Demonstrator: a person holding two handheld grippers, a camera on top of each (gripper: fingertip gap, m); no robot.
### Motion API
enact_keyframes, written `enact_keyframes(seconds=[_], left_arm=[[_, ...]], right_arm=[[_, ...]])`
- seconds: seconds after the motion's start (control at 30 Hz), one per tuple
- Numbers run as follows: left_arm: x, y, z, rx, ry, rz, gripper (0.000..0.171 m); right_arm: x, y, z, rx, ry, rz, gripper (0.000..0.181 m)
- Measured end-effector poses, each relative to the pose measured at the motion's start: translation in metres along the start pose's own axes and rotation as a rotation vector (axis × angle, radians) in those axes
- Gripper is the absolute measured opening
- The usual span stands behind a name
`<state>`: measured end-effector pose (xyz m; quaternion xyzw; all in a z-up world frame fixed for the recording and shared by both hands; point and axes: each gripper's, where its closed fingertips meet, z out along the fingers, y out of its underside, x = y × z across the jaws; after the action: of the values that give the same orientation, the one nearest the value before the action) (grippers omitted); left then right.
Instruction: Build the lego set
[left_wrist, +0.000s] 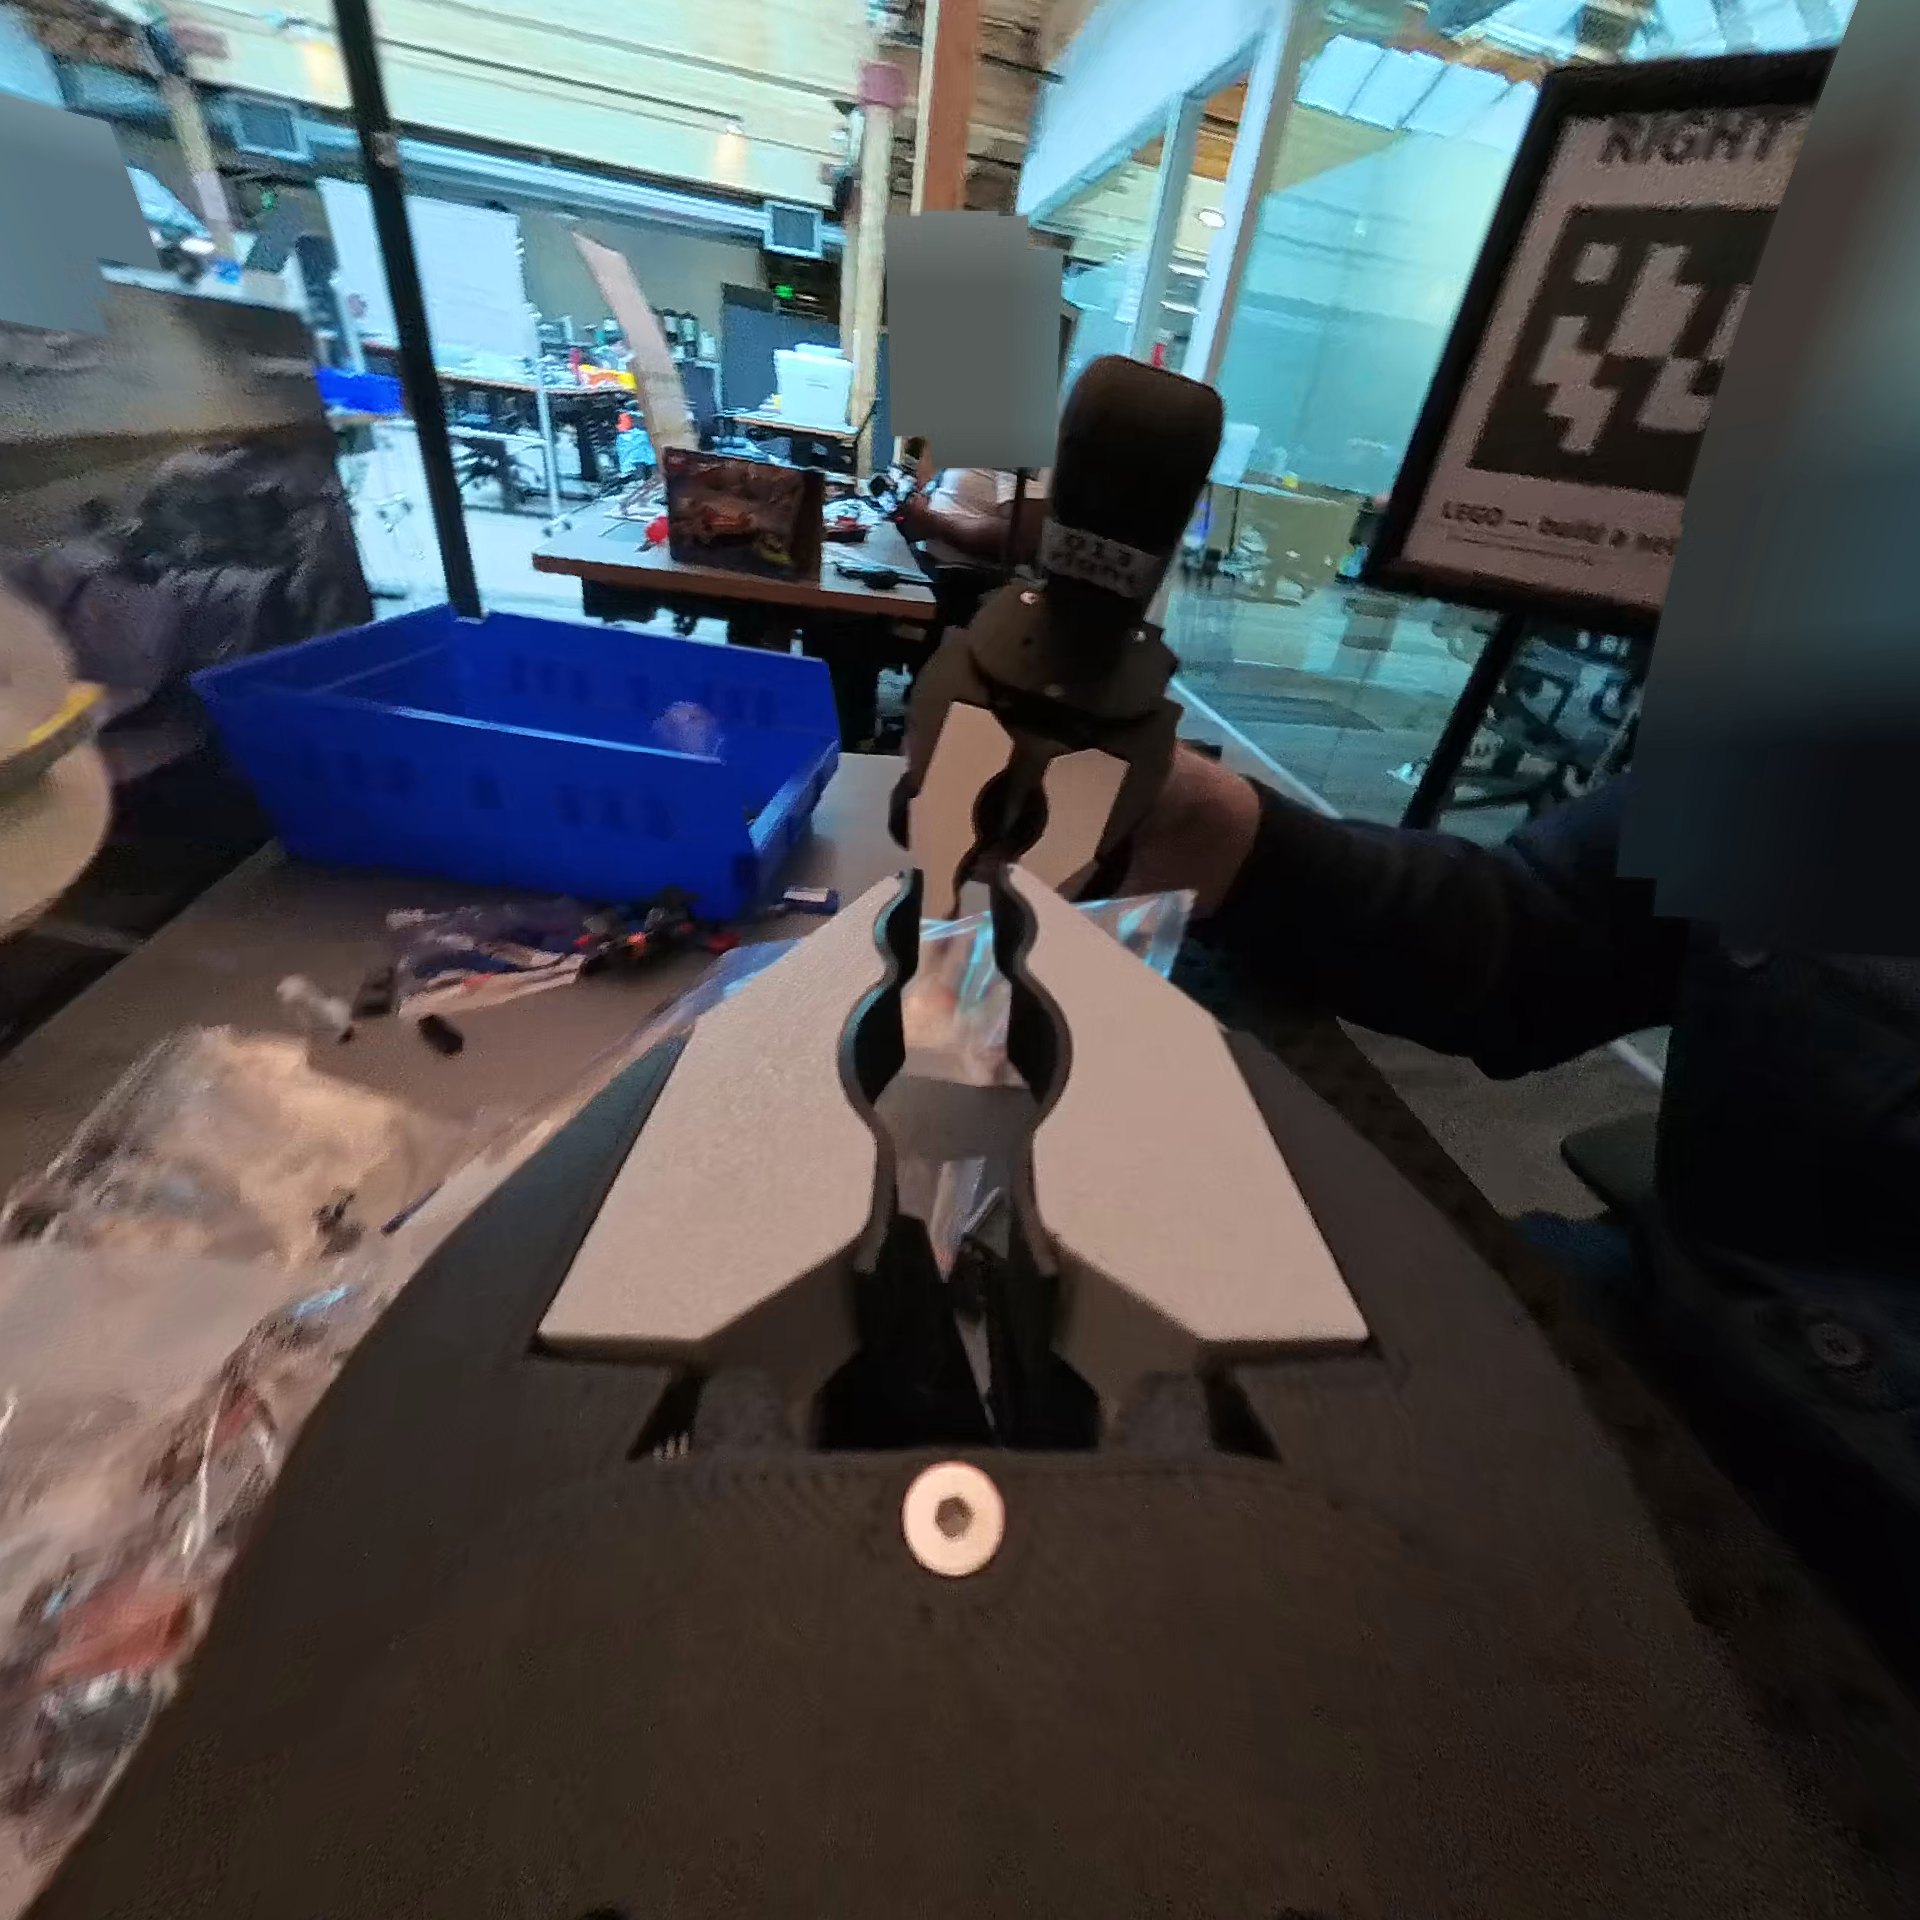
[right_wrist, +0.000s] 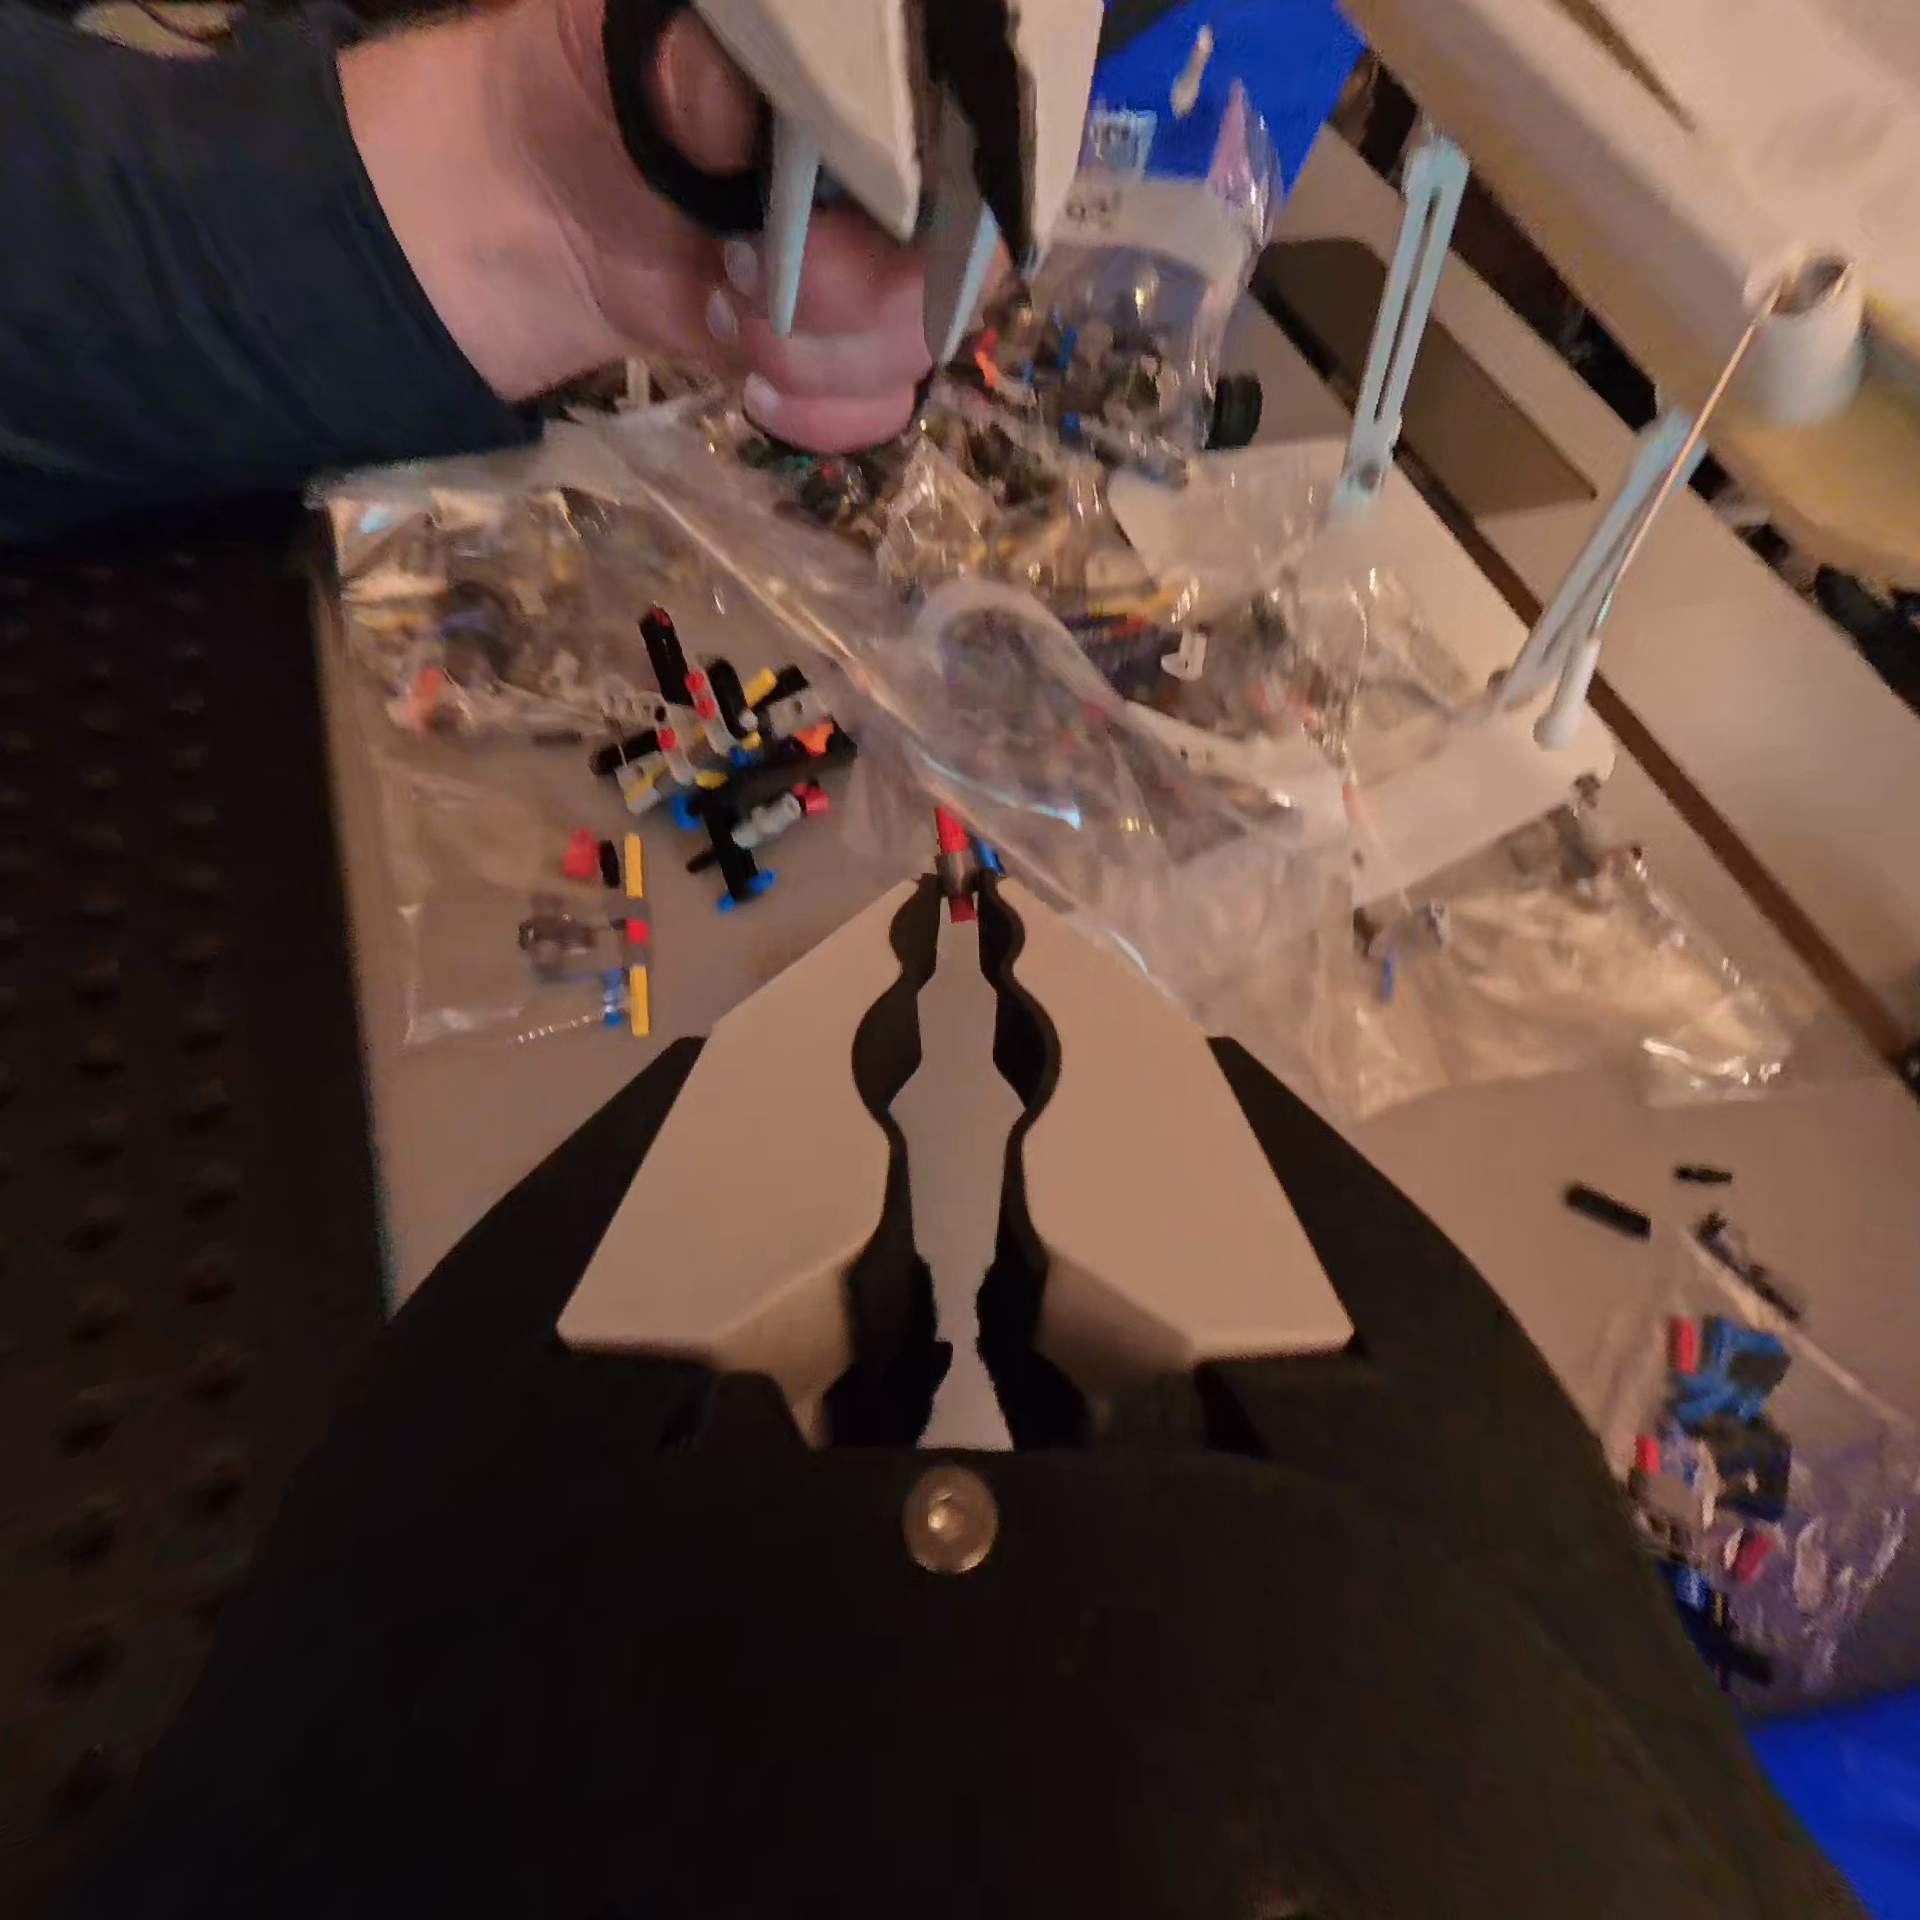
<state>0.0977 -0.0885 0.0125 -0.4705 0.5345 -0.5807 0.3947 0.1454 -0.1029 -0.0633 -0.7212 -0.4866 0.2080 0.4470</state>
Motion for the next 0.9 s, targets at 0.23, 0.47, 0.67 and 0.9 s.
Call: enact_keyframes(seconds=[0.23, 0.47, 0.67, 0.9], left_arm=[[0.024, 0.017, 0.027, -0.174, -0.002, 0.214, 0.02], [0.022, 0.041, 0.043, -0.312, -0.037, 0.293, 0.021], [0.012, 0.038, 0.037, -0.299, -0.083, 0.278, 0.02], [0.005, 0.031, 0.032, -0.265, -0.121, 0.255, 0.018]], right_arm=[[-0.01, -0.023, 0.0, 0.107, -0.042, -0.006, 0.004], [-0.008, -0.028, -0.006, 0.145, -0.004, -0.041, 0.004], [0.007, -0.025, -0.026, 0.199, 0.04, -0.007, 0.005], [0.016, -0.045, -0.062, 0.401, 0.053, 0.036, 0.004]])
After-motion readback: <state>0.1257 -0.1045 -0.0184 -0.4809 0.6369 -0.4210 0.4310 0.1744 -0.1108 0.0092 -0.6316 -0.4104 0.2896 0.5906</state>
